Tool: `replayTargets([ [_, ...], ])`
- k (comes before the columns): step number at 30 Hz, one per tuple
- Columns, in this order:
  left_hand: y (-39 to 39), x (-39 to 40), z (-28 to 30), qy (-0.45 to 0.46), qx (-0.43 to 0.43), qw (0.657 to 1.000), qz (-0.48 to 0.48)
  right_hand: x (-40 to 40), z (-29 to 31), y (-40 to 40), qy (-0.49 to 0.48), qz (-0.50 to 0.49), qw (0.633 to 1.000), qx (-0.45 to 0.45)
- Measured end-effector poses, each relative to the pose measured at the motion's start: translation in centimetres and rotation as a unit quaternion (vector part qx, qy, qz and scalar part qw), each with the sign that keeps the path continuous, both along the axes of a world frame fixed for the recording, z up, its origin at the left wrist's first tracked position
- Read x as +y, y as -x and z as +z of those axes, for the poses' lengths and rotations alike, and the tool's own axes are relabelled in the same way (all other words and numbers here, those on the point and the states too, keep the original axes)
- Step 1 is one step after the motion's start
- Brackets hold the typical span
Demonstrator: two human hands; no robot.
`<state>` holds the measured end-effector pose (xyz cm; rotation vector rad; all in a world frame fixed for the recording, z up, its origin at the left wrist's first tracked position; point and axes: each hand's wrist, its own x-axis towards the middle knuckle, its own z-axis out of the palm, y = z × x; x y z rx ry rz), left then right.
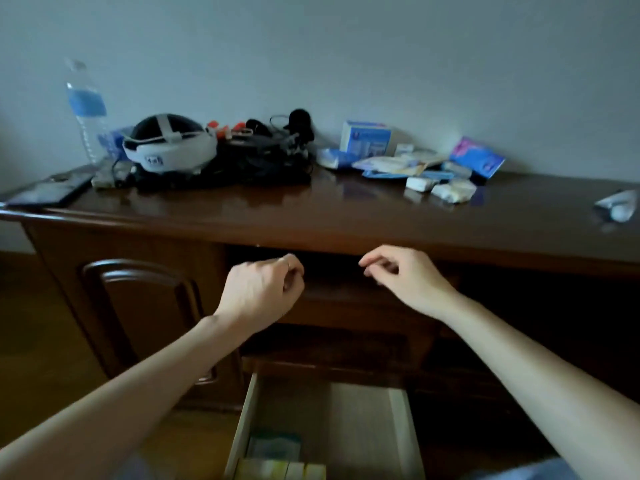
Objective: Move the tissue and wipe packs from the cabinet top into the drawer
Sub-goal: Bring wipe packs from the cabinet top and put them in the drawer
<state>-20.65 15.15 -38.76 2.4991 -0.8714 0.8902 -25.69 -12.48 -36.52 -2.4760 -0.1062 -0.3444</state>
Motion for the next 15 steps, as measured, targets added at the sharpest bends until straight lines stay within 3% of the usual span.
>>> replayTargets([
  [3, -2.2, -1.9, 4.9, 0.032, -0.040, 0.999, -0.010, -2.1, 4.9, -2.0, 0.080, -0.043, 0.994, -0.054],
  [8, -8.7, -6.6, 8.0, 0.012, 0.032, 0.999, 0.007, -4.9, 7.4, -7.5, 0.178, -0.103, 0.977, -0.057],
  [12, -15.2, -11.9, 8.4, -0.022, 0.060, 0.998, -0.027, -7.1, 7.6, -13.1, 0.327, -0.160, 0.931, 0.030],
  [15, -19.6, -15.8, 8.5, -0.043, 0.073, 0.996, -0.034, -8.6, 7.8, -17.5, 0.376, -0.177, 0.908, 0.060],
])
